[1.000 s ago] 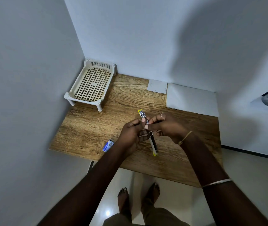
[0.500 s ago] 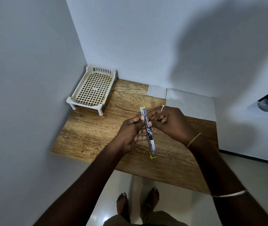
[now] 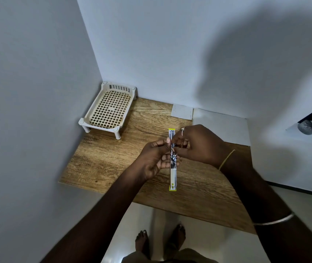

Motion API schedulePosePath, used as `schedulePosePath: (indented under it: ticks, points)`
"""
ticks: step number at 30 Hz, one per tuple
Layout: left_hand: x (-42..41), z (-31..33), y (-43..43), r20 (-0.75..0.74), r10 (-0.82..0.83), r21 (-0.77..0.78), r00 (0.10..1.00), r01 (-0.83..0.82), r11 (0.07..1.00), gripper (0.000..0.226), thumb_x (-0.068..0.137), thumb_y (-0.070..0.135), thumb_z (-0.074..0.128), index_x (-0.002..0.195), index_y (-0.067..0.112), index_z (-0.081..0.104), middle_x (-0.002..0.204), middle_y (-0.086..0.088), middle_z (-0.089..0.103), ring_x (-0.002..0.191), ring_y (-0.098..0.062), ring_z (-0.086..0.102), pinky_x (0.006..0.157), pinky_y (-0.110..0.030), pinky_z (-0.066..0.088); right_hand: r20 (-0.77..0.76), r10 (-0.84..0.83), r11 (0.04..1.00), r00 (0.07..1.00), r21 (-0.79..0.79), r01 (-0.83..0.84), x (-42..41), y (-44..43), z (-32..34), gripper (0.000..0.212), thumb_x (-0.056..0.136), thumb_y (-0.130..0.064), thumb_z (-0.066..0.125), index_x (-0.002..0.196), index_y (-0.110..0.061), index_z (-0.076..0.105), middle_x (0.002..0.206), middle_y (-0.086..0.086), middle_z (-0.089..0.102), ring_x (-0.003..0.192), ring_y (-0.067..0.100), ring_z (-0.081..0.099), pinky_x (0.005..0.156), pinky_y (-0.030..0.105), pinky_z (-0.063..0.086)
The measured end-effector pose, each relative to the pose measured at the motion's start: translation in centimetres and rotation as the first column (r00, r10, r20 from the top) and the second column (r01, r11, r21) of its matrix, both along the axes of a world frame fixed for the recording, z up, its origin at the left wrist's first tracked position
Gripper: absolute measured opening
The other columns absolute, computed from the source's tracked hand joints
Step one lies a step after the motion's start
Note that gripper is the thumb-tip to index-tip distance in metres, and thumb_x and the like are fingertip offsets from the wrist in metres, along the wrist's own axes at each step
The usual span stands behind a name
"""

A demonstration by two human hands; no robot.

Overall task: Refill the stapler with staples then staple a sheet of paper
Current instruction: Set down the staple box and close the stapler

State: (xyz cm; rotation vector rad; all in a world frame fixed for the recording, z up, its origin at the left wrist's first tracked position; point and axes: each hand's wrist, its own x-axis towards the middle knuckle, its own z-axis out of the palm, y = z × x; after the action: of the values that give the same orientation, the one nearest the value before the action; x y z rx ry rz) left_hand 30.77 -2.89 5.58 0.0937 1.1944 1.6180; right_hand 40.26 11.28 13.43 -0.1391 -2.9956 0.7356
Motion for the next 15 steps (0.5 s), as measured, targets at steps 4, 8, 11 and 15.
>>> schedulePosePath:
  ticks: [4, 8, 11, 15]
  points:
    - [-0.1, 0.0, -0.2, 0.037, -0.031, -0.009, 0.999, 0.031, 0.999, 0.03, 0.098, 0.027, 0.061, 0.112, 0.0, 0.067, 0.086, -0.012, 0.076, 0.069, -0.022, 0.075, 0.055, -0.036, 0.063, -0.019, 0.055, 0.998, 0.998, 0.034, -0.055, 0.4, 0.1, 0.2, 0.018, 0.084, -0.029, 0.071, 0.1, -0.025, 0.076, 0.082, -0.005, 0.07, 0.074, 0.012, 0.063, 0.07, 0.038, 0.053]
    - [0.0, 0.0, -0.3, 0.095, -0.067, -0.012, 0.993, 0.068, 0.998, 0.024, 0.101, 0.023, 0.059, 0.11, 0.001, 0.066, 0.081, -0.008, 0.073, 0.067, -0.016, 0.074, 0.055, -0.033, 0.062, -0.105, 0.067, 0.997, 0.992, -0.023, -0.07, 0.9, 0.2, -0.4, 0.015, 0.081, -0.024, 0.076, 0.095, -0.019, 0.077, 0.075, -0.001, 0.068, 0.07, 0.016, 0.063, 0.067, 0.038, 0.052]
    - [0.3, -0.1, -0.5, 0.167, -0.078, -0.006, 0.983, 0.08, 0.997, 0.019, 0.103, 0.018, 0.053, 0.098, 0.005, 0.066, 0.07, -0.004, 0.072, 0.062, -0.012, 0.073, 0.053, -0.032, 0.061, -0.211, -0.021, 0.991, 0.977, -0.134, -0.008, 1.5, 0.2, -1.6, 0.017, 0.08, -0.02, 0.08, 0.096, -0.019, 0.078, 0.077, -0.006, 0.069, 0.069, 0.008, 0.064, 0.064, 0.028, 0.052]
    - [0.3, -0.1, -0.6, 0.212, -0.097, 0.011, 0.972, 0.097, 0.995, 0.021, 0.102, 0.006, 0.044, 0.1, 0.007, 0.065, 0.072, -0.003, 0.074, 0.064, -0.011, 0.073, 0.054, -0.032, 0.061, -0.293, -0.129, 0.97, 0.948, -0.238, 0.058, 2.5, 0.1, -3.3, 0.021, 0.078, -0.021, 0.083, 0.098, -0.022, 0.079, 0.077, -0.011, 0.07, 0.067, 0.005, 0.067, 0.06, 0.018, 0.052]
